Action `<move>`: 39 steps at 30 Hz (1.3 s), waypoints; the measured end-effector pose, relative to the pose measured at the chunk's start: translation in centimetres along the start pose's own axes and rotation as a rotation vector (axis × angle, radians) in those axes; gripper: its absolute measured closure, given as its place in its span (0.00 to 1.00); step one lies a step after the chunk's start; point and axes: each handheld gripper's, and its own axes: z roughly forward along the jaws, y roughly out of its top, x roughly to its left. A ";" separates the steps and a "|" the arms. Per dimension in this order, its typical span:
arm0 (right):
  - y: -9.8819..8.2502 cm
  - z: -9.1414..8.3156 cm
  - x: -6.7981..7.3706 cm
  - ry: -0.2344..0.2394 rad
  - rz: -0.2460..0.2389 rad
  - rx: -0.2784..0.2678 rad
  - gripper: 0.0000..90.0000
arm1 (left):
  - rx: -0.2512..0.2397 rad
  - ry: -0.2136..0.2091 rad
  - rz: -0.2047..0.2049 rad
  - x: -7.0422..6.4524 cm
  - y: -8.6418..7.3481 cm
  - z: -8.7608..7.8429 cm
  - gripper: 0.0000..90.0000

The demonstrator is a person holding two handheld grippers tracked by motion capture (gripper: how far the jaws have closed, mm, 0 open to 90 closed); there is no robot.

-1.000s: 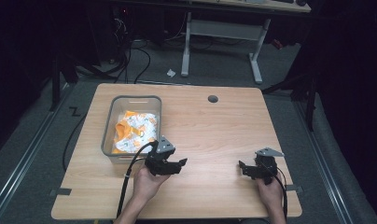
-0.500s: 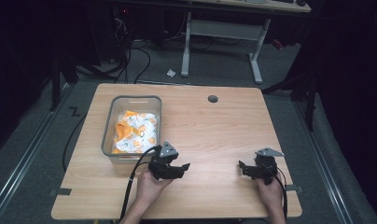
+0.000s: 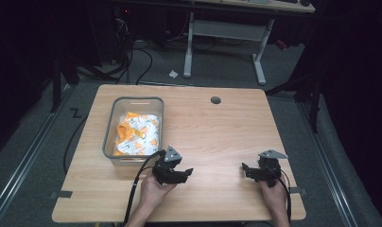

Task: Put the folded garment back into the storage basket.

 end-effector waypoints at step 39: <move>0.0 0.0 0.0 0.001 -0.001 0.000 0.16 | 0.004 0.087 0.031 0.0 -3.4 2.7 0.40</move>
